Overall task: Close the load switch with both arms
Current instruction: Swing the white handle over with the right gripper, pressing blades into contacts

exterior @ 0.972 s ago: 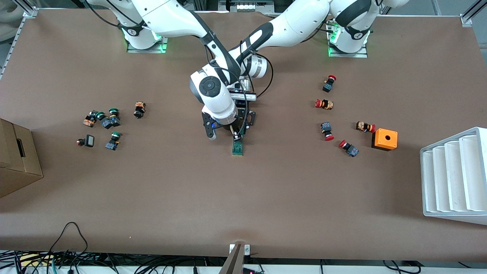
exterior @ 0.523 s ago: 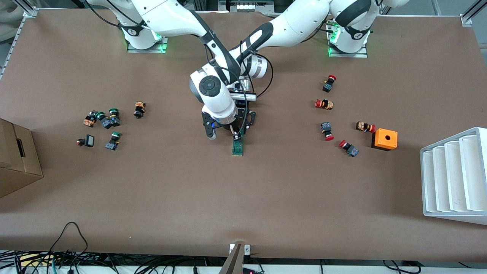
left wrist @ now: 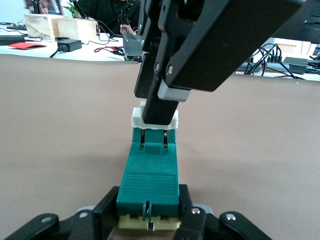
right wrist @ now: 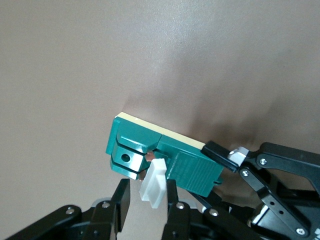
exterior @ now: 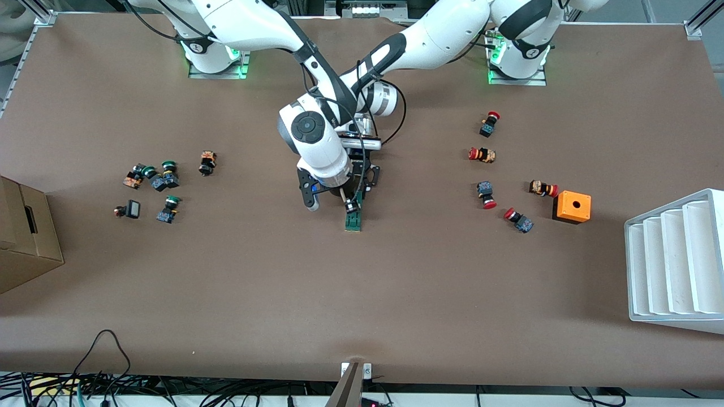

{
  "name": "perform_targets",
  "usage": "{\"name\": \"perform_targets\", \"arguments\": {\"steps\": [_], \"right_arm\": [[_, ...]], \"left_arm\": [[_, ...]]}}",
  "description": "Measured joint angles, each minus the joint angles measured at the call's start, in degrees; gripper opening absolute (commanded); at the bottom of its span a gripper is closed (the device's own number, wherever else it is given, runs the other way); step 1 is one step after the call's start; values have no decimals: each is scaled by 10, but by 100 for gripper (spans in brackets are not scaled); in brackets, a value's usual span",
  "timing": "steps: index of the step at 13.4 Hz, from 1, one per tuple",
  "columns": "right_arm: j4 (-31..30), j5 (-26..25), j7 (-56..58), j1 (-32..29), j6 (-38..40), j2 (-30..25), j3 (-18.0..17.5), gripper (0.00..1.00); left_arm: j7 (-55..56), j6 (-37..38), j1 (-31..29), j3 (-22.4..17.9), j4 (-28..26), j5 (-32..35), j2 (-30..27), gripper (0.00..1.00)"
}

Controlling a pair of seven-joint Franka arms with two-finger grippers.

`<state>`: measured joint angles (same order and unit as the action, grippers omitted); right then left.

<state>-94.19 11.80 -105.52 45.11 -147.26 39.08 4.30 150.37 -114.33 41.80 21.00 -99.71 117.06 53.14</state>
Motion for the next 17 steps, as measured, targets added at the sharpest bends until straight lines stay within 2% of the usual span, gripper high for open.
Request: {"name": "perform_targets", "arguments": {"steps": [3, 4, 17], "right_arm": [[0, 0, 0, 0, 0, 0, 0, 29], [1, 0, 0, 0, 0, 0, 0, 24], [21, 0, 0, -13, 7, 5, 2, 20]], "left_arm": [[0, 0, 0, 0, 0, 0, 0, 32], [0, 0, 0, 0, 0, 0, 0, 32], [0, 0, 0, 0, 0, 0, 0, 32]]}}
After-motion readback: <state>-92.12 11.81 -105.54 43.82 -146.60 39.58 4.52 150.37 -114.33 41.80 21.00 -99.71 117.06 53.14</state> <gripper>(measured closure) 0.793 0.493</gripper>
